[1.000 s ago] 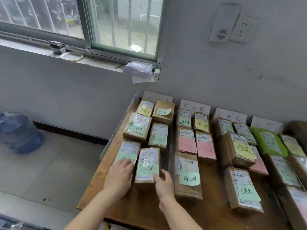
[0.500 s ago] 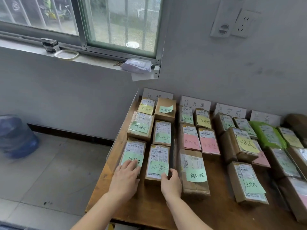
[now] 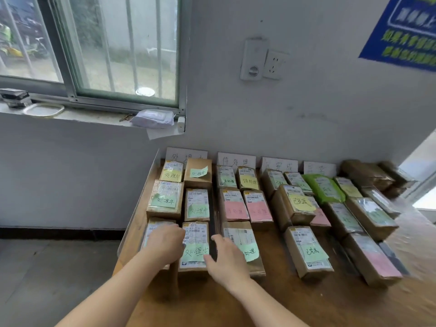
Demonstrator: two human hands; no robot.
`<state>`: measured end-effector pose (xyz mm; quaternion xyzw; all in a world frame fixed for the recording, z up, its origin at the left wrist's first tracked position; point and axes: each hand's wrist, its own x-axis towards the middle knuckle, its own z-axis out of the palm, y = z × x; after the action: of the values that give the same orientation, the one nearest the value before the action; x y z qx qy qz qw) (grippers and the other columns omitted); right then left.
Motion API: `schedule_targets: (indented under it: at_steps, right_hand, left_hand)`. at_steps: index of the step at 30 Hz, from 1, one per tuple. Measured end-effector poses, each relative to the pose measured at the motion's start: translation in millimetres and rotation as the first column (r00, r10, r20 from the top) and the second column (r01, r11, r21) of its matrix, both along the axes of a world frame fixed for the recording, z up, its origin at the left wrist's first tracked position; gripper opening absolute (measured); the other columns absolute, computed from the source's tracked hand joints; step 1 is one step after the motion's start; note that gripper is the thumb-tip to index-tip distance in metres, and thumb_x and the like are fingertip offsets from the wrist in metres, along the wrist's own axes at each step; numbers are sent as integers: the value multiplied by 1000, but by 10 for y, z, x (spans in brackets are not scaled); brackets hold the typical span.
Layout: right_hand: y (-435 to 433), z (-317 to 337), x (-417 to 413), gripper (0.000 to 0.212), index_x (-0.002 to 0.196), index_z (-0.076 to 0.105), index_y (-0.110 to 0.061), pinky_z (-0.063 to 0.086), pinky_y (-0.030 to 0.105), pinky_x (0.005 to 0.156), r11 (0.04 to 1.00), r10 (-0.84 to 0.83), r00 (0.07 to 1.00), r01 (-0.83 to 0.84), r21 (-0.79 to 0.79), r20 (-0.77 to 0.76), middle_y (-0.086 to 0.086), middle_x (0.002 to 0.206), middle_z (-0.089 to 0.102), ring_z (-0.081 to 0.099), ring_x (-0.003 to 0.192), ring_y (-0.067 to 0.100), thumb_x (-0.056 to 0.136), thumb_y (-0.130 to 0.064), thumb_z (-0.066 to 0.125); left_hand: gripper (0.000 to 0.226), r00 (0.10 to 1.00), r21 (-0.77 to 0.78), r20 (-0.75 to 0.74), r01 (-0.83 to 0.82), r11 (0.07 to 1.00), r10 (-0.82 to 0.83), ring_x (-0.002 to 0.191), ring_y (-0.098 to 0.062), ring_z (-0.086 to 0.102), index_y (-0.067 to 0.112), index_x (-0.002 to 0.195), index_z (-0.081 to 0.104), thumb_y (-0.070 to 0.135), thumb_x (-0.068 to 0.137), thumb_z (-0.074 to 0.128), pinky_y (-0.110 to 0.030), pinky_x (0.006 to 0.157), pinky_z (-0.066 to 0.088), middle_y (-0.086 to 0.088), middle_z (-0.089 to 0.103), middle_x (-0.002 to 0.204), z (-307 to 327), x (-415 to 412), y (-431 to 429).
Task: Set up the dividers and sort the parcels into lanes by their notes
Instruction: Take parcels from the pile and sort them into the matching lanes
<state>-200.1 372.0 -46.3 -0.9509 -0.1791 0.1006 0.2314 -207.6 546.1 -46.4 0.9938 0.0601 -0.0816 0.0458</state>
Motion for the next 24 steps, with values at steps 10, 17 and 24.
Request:
schedule_targets:
  at_steps: [10, 17, 24]
  right_hand:
    - [-1191, 639, 624, 52, 137, 47, -19, 47, 39, 99, 953, -69, 984, 114, -282, 162, 5, 133, 52, 48, 123, 25, 92, -44, 57]
    - [-2394, 856, 908, 56, 139, 47, -18, 44, 42, 100, 901, -137, 970, 206, -381, 202, 5, 144, 45, 46, 127, 27, 90, -41, 60]
    - [-3647, 1063, 1097, 51, 134, 50, -19, 46, 43, 98, 866, -218, 958, 277, -416, 186, 9, 130, 53, 49, 121, 29, 90, -44, 60]
  left_hand:
    - [23, 961, 128, 126, 232, 964, -248, 104, -19, 55, 21, 111, 63, 27, 94, 50, -32, 80, 49, 0, 62, 109, 612, 756, -1021]
    - [31, 922, 140, 160, 332, 933, -352, 113, -21, 54, 21, 123, 60, 32, 95, 52, -36, 90, 50, 0, 60, 120, 797, 1099, -2099]
    - [33, 909, 131, 158, 368, 920, -386, 115, -22, 55, 19, 125, 57, 33, 96, 49, -38, 93, 50, -3, 60, 124, 882, 1413, -3370]
